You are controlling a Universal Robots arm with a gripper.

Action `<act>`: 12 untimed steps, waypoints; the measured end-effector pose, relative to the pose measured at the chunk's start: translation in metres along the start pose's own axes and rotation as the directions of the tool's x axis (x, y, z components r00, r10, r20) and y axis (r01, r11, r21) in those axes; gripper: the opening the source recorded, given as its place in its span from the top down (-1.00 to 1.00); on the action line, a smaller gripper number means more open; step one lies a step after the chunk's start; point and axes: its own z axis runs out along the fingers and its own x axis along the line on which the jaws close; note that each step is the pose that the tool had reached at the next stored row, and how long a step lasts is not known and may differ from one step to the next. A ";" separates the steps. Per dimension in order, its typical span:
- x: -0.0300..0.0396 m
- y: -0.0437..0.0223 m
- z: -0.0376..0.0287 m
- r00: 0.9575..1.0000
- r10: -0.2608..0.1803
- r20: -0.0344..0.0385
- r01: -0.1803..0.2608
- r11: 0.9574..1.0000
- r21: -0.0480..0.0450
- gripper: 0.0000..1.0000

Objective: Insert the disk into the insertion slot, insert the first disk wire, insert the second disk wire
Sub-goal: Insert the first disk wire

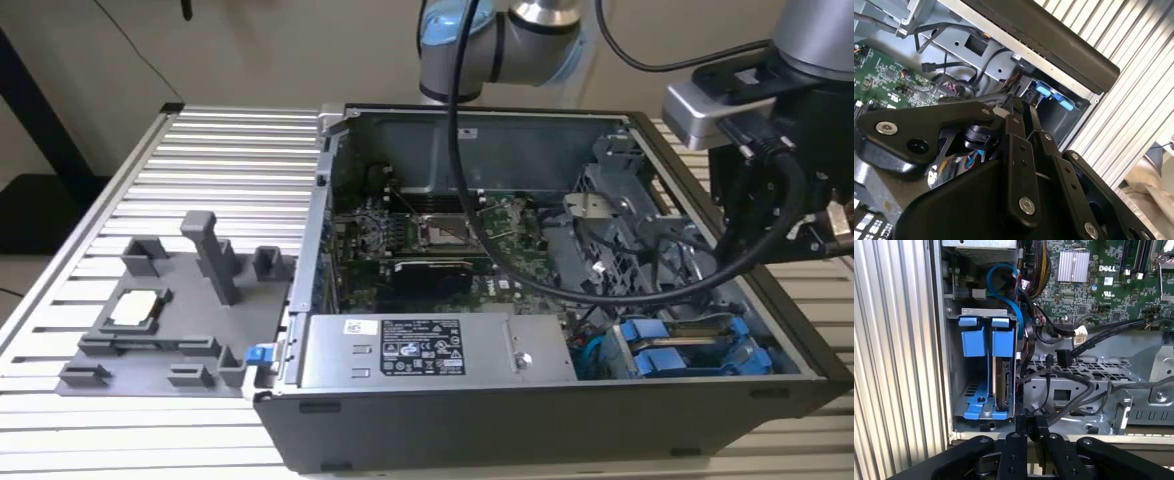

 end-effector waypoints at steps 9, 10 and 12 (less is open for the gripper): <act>0.0019 -0.0097 0.0050 1.000 -0.001 -0.014 0.000 0.998 -0.062 0.62; 0.0020 -0.0097 0.0054 1.000 -0.002 -0.016 0.000 0.998 -0.064 0.62; 0.0026 -0.0096 0.0059 1.000 -0.003 -0.020 0.001 0.997 -0.072 0.62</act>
